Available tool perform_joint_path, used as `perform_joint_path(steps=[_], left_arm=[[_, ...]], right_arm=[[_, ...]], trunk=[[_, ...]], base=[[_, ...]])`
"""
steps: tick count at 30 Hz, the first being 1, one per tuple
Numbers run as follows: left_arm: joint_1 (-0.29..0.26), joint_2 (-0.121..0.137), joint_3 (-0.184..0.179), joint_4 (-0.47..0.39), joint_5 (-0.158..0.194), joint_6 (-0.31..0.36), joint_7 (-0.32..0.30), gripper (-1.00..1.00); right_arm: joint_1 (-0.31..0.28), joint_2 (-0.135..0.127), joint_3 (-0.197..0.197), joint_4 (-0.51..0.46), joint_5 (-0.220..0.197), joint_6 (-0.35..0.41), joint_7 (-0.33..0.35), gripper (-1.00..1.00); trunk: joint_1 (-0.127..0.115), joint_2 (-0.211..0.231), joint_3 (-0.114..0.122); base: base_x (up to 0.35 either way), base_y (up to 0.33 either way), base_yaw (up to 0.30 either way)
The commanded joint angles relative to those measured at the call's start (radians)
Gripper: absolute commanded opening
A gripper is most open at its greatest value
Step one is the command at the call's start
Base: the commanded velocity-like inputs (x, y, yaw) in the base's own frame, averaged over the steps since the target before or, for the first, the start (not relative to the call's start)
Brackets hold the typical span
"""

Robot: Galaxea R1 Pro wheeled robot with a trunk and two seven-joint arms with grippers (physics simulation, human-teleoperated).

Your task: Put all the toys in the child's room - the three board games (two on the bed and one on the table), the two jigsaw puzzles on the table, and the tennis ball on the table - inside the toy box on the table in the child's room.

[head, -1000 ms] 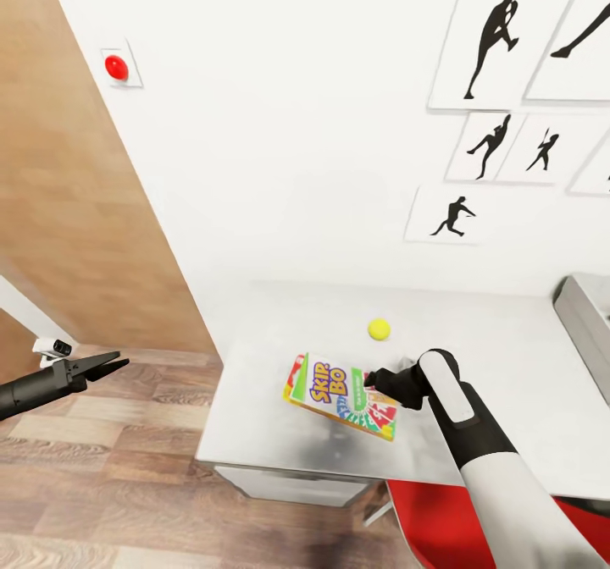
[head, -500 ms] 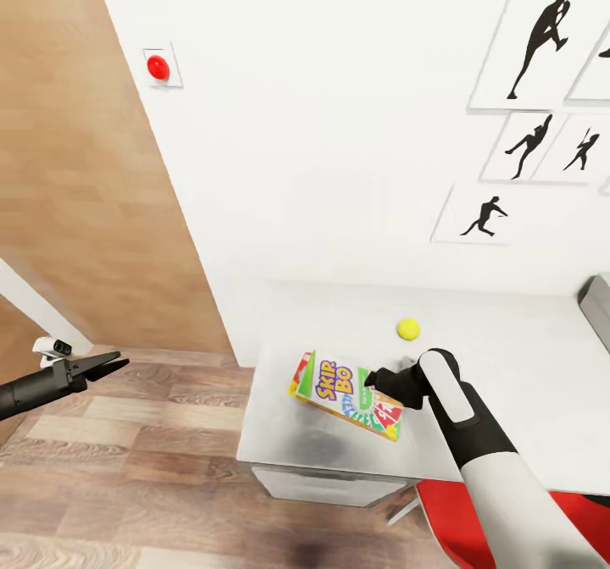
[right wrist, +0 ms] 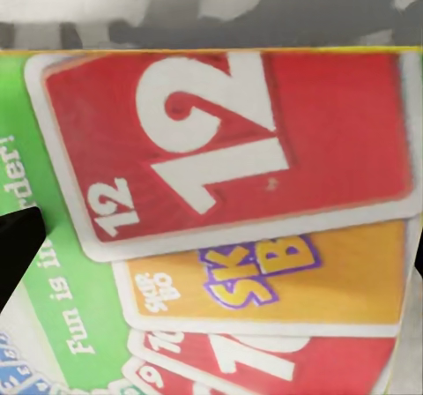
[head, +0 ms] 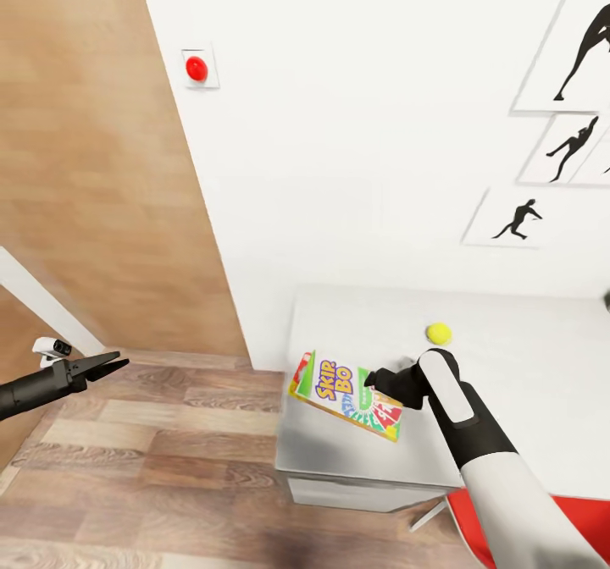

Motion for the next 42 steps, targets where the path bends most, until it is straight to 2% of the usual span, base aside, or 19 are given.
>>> perform_joint_path(steps=[1,12,30,42], left_arm=[[-0.001,0.000,-0.001,0.001,0.000,0.011,-0.004,1.00],[-0.001,0.000,-0.001,0.001,0.000,0.011,-0.004,1.00],[-0.001,0.000,-0.001,0.001,0.000,0.011,-0.004,1.00],[-0.001,0.000,-0.001,0.001,0.000,0.010,-0.004,1.00]], right_arm=[[0.000,-0.001,0.003,0.003,-0.026,-0.001,-0.009,1.00],[0.000,0.000,0.003,0.003,-0.026,-0.002,-0.009,1.00],[0.000,0.000,0.003,0.001,-0.026,-0.002,-0.009,1.00],[0.007,-0.002,-0.002,-0.027,-0.023,-0.004,-0.009,1.00]], trunk=[[0.001,-0.001,-0.002],[0.001,-0.001,-0.002],[0.001,-0.001,-0.002],[0.001,-0.001,-0.002]], base=[[0.119,0.224,0.000],[0.114,0.164,0.000],[0.006,0.098,0.000],[0.000,0.019,0.000]])
